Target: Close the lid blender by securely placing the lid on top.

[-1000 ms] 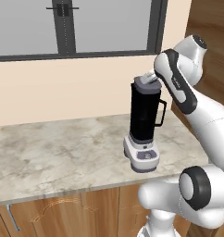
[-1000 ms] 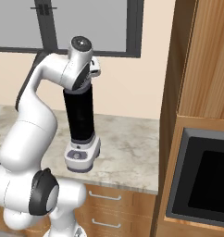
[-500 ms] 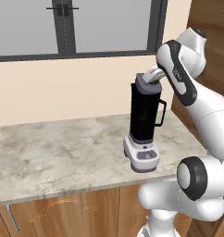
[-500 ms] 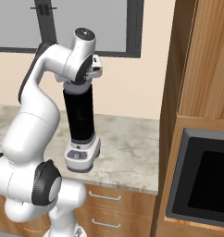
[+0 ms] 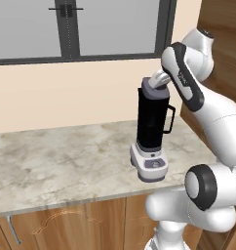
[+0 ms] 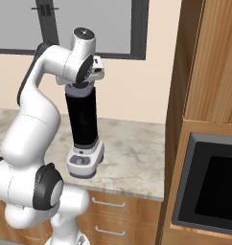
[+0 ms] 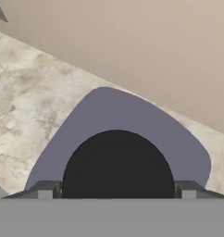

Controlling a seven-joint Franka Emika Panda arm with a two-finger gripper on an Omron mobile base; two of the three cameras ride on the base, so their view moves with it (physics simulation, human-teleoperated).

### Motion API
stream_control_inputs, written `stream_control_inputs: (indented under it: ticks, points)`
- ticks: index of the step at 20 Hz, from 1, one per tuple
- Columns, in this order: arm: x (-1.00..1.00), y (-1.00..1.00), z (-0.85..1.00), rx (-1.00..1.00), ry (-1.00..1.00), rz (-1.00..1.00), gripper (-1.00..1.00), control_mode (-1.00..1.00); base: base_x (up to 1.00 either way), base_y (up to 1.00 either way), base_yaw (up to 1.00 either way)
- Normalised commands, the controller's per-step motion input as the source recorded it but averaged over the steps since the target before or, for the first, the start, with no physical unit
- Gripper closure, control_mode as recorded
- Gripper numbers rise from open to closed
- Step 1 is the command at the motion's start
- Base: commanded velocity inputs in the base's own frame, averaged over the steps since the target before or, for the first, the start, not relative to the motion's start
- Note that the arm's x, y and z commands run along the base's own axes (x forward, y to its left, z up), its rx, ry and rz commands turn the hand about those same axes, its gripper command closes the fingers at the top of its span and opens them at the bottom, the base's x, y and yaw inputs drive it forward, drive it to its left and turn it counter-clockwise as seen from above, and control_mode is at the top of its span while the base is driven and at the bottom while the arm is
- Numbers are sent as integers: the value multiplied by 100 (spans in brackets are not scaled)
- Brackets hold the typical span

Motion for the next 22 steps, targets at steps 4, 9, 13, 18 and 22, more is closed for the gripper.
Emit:
stream_control_inputs:
  ticks: [4,9,13,18,22]
  points:
    - [0,4,11,0,1,0,100,-100,0,0,0]
    - [0,0,22,-10,2,0,100,-100,0,0,0]
    - [0,8,15,-17,9,0,100,-100,0,0,0]
    - [-1,5,-2,-12,27,0,100,-100,0,0,0]
    - [0,2,0,-1,31,0,100,-100,0,0,0]
